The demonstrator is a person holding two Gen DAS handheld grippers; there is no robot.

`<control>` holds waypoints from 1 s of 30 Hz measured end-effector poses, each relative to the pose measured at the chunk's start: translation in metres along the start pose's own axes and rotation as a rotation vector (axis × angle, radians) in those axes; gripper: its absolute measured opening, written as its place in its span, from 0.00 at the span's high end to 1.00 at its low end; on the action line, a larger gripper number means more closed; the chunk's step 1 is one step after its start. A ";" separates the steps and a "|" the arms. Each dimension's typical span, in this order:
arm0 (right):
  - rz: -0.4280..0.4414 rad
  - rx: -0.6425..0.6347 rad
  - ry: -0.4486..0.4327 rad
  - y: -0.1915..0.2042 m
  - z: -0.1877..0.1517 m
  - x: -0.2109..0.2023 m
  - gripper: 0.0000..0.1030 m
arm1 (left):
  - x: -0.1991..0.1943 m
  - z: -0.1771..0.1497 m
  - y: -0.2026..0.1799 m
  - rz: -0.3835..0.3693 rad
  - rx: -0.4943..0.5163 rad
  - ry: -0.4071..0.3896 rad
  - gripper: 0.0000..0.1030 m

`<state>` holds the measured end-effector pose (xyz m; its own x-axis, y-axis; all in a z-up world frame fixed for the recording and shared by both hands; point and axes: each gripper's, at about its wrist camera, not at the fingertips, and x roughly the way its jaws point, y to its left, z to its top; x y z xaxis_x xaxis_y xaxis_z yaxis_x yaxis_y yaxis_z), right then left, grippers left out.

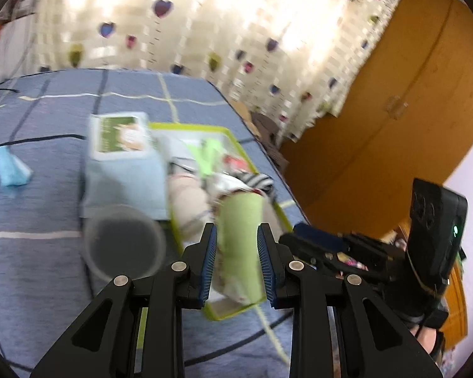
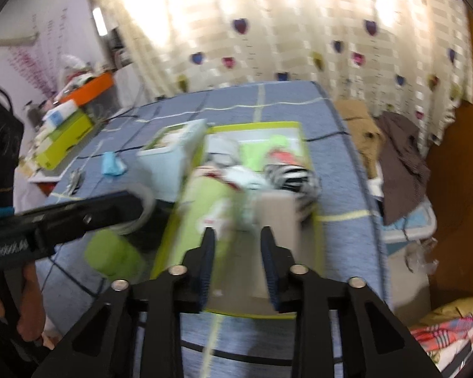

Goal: Organize soft objects
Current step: 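Lower the green rabbit towel into the tray and open the left tool, then lift both tools away from the tray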

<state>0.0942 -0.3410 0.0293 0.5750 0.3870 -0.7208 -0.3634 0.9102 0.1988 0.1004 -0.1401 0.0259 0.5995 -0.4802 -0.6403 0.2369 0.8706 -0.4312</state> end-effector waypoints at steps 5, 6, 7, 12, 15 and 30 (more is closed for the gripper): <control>0.086 -0.047 0.012 0.028 0.001 0.012 0.81 | -0.013 0.002 0.020 0.029 -0.038 -0.031 0.73; 0.099 -0.054 0.018 0.032 0.001 0.015 0.81 | -0.014 0.001 0.022 0.031 -0.043 -0.032 0.73; 0.102 -0.057 0.023 0.035 0.001 0.018 0.81 | -0.016 0.001 0.025 0.031 -0.048 -0.033 0.73; 0.039 -0.061 0.054 0.031 0.001 0.028 0.81 | -0.018 0.001 0.029 0.026 -0.051 -0.039 0.73; -0.044 -0.016 0.068 0.011 0.001 0.029 0.81 | -0.021 0.001 0.030 0.023 -0.049 -0.044 0.73; -0.093 0.007 0.002 0.020 0.005 -0.011 0.67 | -0.050 -0.009 0.031 0.072 -0.013 -0.081 0.73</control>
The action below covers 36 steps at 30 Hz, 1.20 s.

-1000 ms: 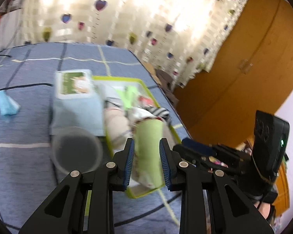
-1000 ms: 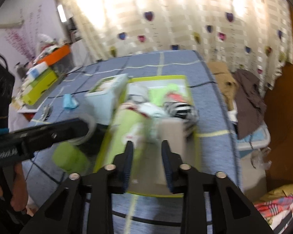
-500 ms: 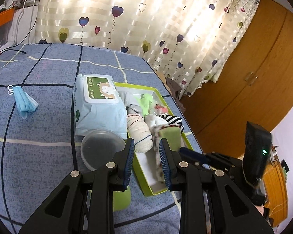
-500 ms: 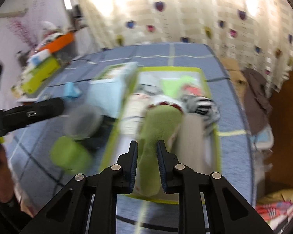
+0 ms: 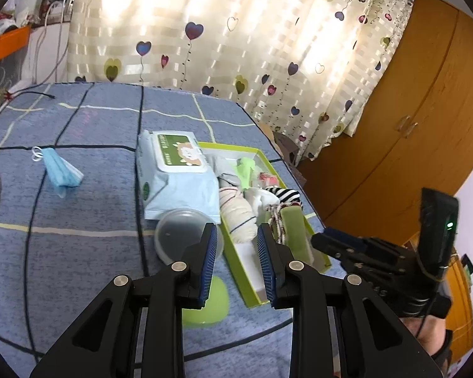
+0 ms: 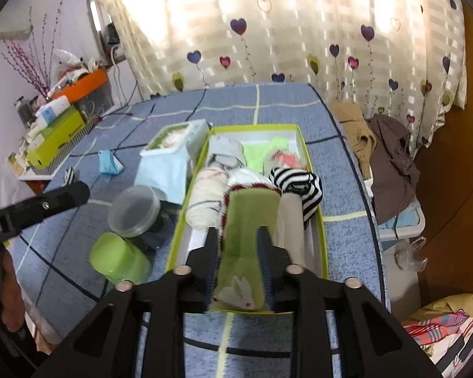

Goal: Organize soft objects
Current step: 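Lift both tools away from the tray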

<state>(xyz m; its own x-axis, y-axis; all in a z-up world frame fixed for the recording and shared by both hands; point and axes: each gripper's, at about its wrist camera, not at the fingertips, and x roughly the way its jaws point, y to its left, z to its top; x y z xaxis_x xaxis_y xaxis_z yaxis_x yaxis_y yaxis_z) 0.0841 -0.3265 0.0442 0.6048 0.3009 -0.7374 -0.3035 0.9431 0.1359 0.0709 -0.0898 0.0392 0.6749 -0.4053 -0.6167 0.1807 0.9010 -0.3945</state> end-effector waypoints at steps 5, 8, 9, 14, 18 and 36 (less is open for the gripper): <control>0.005 -0.041 -0.026 0.024 0.002 -0.016 0.59 | -0.015 -0.006 0.004 0.030 0.026 -0.018 0.73; 0.010 -0.062 -0.034 0.038 0.002 -0.022 0.57 | -0.022 -0.008 0.008 0.042 0.028 -0.025 0.73; 0.012 -0.070 -0.038 0.042 0.002 -0.025 0.56 | -0.025 -0.009 0.010 0.042 0.024 -0.027 0.73; 0.019 -0.098 -0.052 0.061 0.003 -0.032 0.54 | -0.036 -0.012 0.017 0.065 0.014 -0.042 0.73; 0.029 -0.118 -0.059 0.073 0.003 -0.035 0.53 | -0.042 -0.014 0.022 0.071 0.008 -0.049 0.60; 0.039 -0.161 -0.044 0.096 0.006 -0.030 0.52 | -0.051 -0.018 0.037 0.077 -0.020 -0.059 0.59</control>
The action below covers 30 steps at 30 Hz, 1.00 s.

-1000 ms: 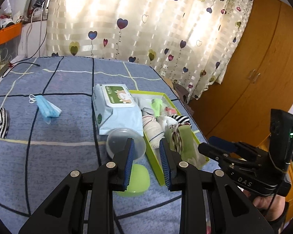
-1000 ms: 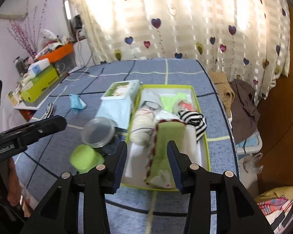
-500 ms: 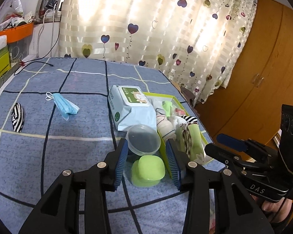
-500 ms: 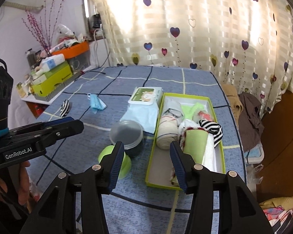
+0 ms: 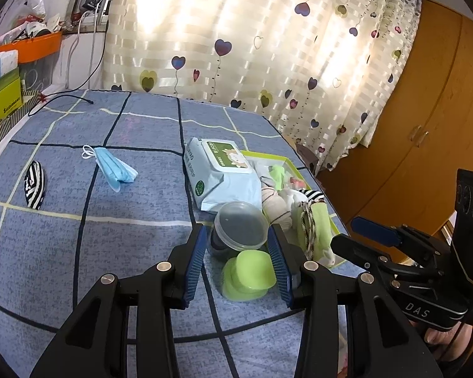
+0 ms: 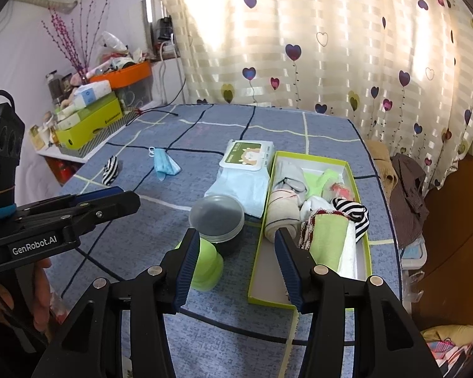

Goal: Organize soft objects
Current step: 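Lift both tools away from the tray, then move both tools toward the blue face mask and striped sock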

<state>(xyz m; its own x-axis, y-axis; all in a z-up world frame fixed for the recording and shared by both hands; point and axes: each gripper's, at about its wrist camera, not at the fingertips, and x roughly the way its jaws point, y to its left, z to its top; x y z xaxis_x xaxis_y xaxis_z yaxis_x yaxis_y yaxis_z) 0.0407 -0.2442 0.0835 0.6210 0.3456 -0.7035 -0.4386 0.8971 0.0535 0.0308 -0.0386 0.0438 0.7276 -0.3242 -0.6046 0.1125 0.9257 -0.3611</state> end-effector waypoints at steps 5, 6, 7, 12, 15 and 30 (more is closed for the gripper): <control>0.005 -0.007 0.002 0.003 0.002 0.003 0.52 | -0.001 0.000 0.006 -0.002 -0.008 -0.008 0.59; 0.006 -0.010 0.003 0.004 0.003 0.004 0.52 | -0.001 0.000 0.006 -0.001 -0.008 -0.010 0.59; 0.008 -0.012 0.005 0.005 0.004 0.006 0.52 | -0.001 0.000 0.007 0.003 -0.008 -0.011 0.59; 0.020 -0.026 0.008 0.010 0.008 0.011 0.52 | 0.000 0.001 0.014 0.008 -0.023 -0.008 0.59; 0.029 -0.037 0.011 0.015 0.010 0.015 0.52 | 0.001 0.001 0.020 0.012 -0.034 -0.003 0.59; 0.070 -0.104 0.031 0.044 0.025 0.035 0.52 | -0.002 0.002 0.051 0.067 -0.082 -0.007 0.59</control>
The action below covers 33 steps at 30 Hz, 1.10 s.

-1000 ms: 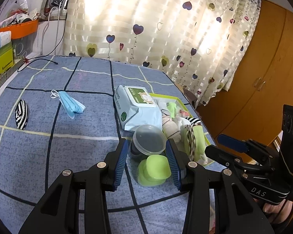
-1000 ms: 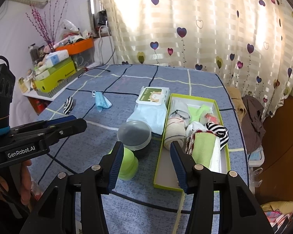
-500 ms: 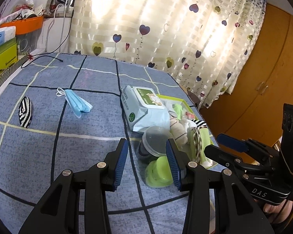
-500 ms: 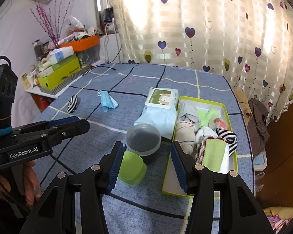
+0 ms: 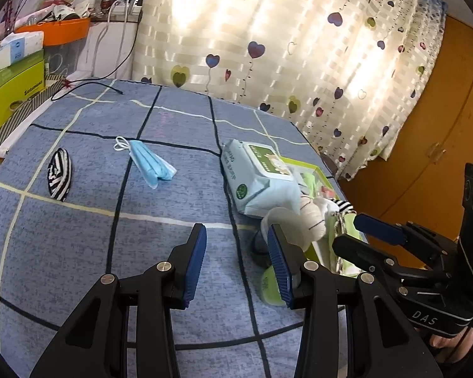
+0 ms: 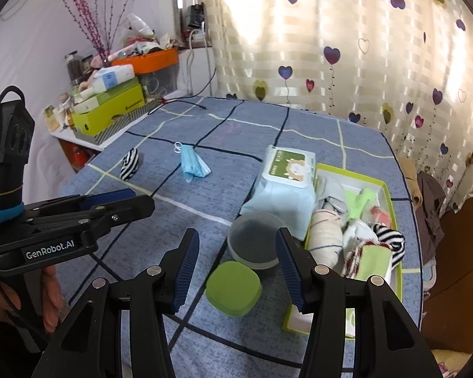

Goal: Organize soft objects
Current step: 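Move both tools toward the blue face mask and striped sock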

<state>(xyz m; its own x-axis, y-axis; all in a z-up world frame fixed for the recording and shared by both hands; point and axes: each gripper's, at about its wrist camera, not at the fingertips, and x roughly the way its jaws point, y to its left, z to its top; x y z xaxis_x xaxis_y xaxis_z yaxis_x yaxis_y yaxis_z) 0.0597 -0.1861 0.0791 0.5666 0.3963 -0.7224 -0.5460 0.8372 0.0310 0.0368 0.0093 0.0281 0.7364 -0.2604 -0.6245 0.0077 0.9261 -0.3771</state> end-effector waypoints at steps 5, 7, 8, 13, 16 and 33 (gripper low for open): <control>0.014 -0.016 0.010 0.007 0.007 0.010 0.52 | 0.000 0.002 0.010 0.018 -0.016 -0.003 0.59; 0.020 -0.027 0.014 0.011 0.011 0.015 0.52 | 0.000 0.003 0.014 0.026 -0.023 -0.004 0.59; 0.023 -0.029 0.015 0.013 0.012 0.017 0.52 | 0.000 0.003 0.017 0.034 -0.028 -0.006 0.59; 0.044 -0.051 0.024 0.024 0.021 0.029 0.52 | -0.001 0.005 0.031 0.061 -0.047 -0.011 0.59; 0.059 -0.064 0.032 0.031 0.027 0.038 0.52 | -0.002 0.008 0.041 0.079 -0.060 -0.015 0.59; 0.114 -0.167 0.111 0.077 0.072 0.109 0.52 | -0.008 0.024 0.123 0.198 -0.161 -0.038 0.59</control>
<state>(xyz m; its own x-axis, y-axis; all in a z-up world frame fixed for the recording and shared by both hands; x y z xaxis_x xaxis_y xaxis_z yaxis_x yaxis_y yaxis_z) 0.1238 -0.0511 0.0519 0.4295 0.4330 -0.7925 -0.7024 0.7118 0.0082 0.0484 0.1315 0.0029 0.7378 -0.0645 -0.6720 -0.2450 0.9020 -0.3555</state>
